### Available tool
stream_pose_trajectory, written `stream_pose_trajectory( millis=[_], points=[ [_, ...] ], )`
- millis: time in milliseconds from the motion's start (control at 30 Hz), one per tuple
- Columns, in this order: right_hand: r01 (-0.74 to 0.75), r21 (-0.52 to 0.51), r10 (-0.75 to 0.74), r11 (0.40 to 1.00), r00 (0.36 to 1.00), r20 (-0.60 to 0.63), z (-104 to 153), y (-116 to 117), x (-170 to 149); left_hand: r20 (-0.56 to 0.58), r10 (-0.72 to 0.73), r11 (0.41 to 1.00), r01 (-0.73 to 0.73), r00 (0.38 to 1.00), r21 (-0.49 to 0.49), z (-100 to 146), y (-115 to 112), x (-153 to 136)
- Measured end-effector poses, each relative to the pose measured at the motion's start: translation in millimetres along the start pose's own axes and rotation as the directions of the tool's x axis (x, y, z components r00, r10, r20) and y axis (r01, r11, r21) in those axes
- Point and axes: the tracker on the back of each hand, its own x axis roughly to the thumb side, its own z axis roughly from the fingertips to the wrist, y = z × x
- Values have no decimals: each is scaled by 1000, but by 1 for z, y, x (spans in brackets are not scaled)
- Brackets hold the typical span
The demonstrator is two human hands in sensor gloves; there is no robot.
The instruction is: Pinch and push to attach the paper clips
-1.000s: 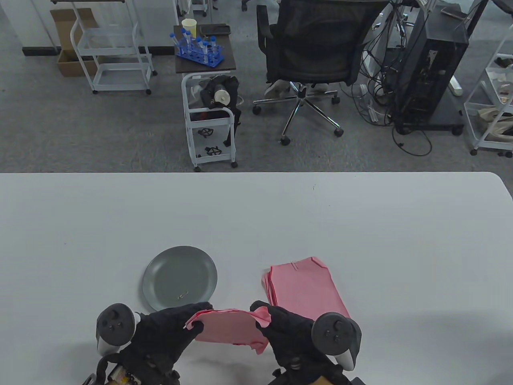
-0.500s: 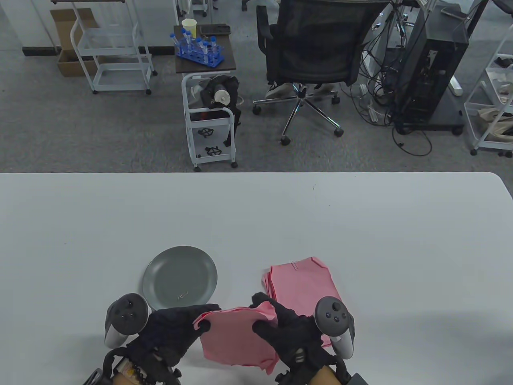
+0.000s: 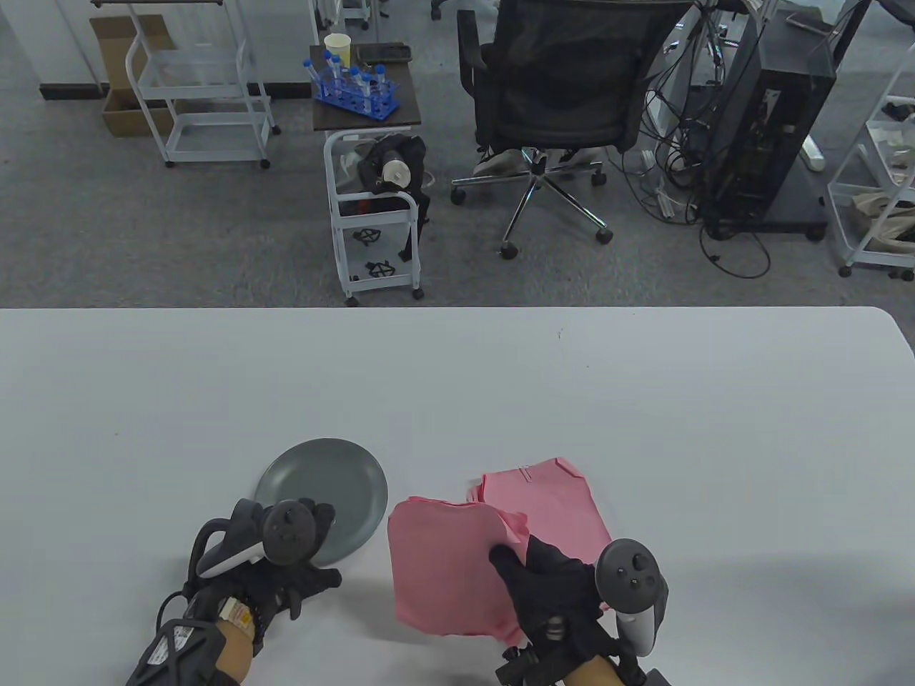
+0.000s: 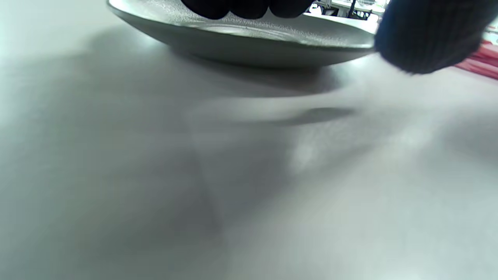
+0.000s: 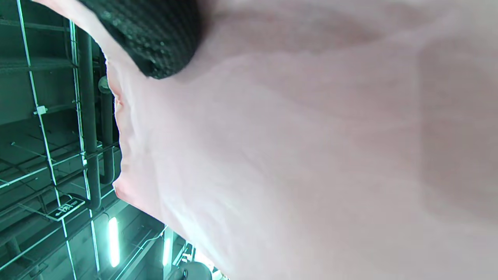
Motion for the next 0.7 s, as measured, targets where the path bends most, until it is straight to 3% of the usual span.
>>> stream_pose_trajectory(
  millis=[167,333,500,700],
  points=[
    [-11,24,11,1000,1000,0,-1,3,-1,-137,-67,984,43,988,-174,-24,-1,7],
    [-7,29,7,1000,1000,-10,-2,1,-3,-61,-33,995,27,998,-100,-23,-1,16],
    [-16,49,17,999,1000,-24,-4,4,-7,23,-96,988,92,995,125,-9,-5,29],
    [-18,65,22,998,998,-58,-5,6,-11,89,-49,983,33,995,181,-5,-7,27]
  ],
)
